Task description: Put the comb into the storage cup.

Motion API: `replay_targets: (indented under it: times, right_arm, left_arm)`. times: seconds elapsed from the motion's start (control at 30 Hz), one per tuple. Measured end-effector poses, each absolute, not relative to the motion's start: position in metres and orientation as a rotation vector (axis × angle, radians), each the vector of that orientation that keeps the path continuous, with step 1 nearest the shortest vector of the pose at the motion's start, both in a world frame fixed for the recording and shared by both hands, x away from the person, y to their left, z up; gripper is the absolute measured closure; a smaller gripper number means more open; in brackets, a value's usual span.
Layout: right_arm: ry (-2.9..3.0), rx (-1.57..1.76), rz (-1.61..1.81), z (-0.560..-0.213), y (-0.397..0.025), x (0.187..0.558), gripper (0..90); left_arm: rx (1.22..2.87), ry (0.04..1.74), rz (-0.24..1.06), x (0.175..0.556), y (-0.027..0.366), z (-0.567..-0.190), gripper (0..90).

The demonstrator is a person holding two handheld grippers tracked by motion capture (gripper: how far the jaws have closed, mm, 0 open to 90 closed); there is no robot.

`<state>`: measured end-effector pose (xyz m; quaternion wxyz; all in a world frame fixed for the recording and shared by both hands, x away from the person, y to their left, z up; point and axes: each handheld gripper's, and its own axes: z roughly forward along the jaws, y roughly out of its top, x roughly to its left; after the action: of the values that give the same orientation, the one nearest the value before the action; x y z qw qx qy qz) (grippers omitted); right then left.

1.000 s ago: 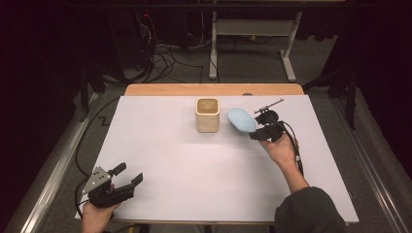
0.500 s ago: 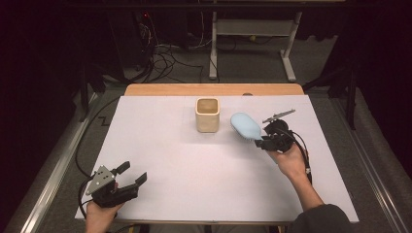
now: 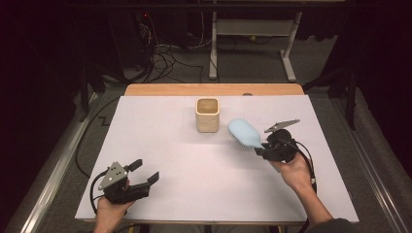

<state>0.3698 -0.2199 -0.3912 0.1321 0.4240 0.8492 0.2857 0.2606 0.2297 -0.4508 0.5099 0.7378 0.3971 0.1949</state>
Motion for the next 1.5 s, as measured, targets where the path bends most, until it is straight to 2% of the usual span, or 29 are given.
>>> replay_targets:
  times: [0.57,0.77,1.5]
  right_arm:
    - [2.505,1.139,0.88,-0.392,-0.207,0.349,70.5]
    - [2.515,1.089,0.906,-0.389,-0.197,0.341,70.4]
    - [2.574,0.926,0.943,-0.382,-0.161,0.325,70.4]
  left_arm:
    - [1.81,0.918,0.433,0.271,0.198,-0.445,22.3]
    - [1.836,0.933,0.379,0.274,0.192,-0.444,22.4]
    - [1.873,0.892,0.32,0.291,0.154,-0.443,22.0]
